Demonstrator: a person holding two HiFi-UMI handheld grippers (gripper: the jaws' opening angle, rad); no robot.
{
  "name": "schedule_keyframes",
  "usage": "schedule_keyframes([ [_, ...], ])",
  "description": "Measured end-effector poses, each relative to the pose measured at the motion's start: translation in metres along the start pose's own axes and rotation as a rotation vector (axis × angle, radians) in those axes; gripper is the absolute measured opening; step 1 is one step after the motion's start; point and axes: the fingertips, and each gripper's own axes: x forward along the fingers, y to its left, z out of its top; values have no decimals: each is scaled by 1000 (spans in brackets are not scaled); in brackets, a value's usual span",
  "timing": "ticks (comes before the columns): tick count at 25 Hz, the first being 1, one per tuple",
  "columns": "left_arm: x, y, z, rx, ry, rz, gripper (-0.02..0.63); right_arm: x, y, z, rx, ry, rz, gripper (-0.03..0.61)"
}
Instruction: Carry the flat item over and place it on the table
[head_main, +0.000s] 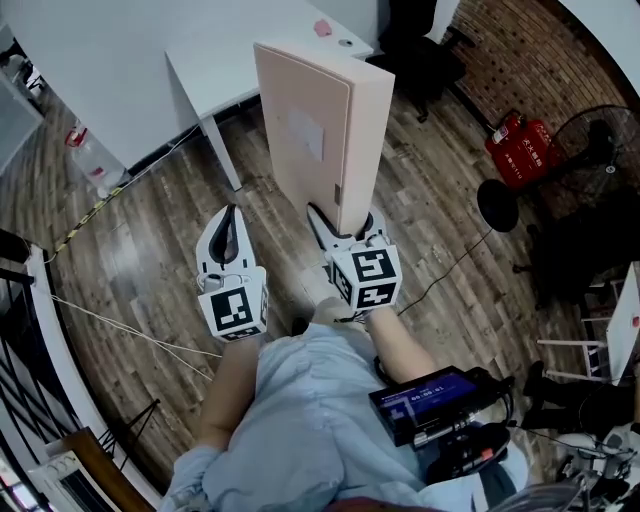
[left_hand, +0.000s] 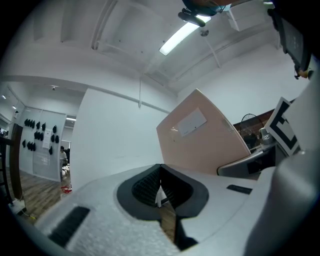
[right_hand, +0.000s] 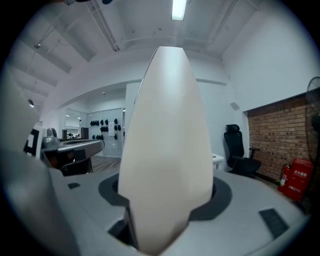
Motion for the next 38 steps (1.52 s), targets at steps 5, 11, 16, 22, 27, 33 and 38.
schedule_keyframes([
  [5, 25, 4, -11, 8, 27, -18, 0, 22, -7, 6, -4, 2, 2, 291],
  [11, 68, -8, -36, 17, 67, -56, 0, 52, -40, -7, 25, 19, -14, 291],
  [16, 128, -17, -60, 32, 119, -59, 0, 98, -93, -17, 49, 43, -24, 291],
  [22, 222, -31, -87, 64, 150, -56, 0, 175, -168, -28, 87, 80, -18, 290],
  [27, 301, -38, -79, 86, 143, -35, 0, 231, -221, -16, 111, 97, 7, 290],
  [33, 368, -32, -56, 135, 114, -8, 0, 277, -249, 16, 108, 77, 52, 290],
  [38, 398, -18, -56, 112, 104, 25, 0, 309, -253, 35, 88, 55, 101, 290],
])
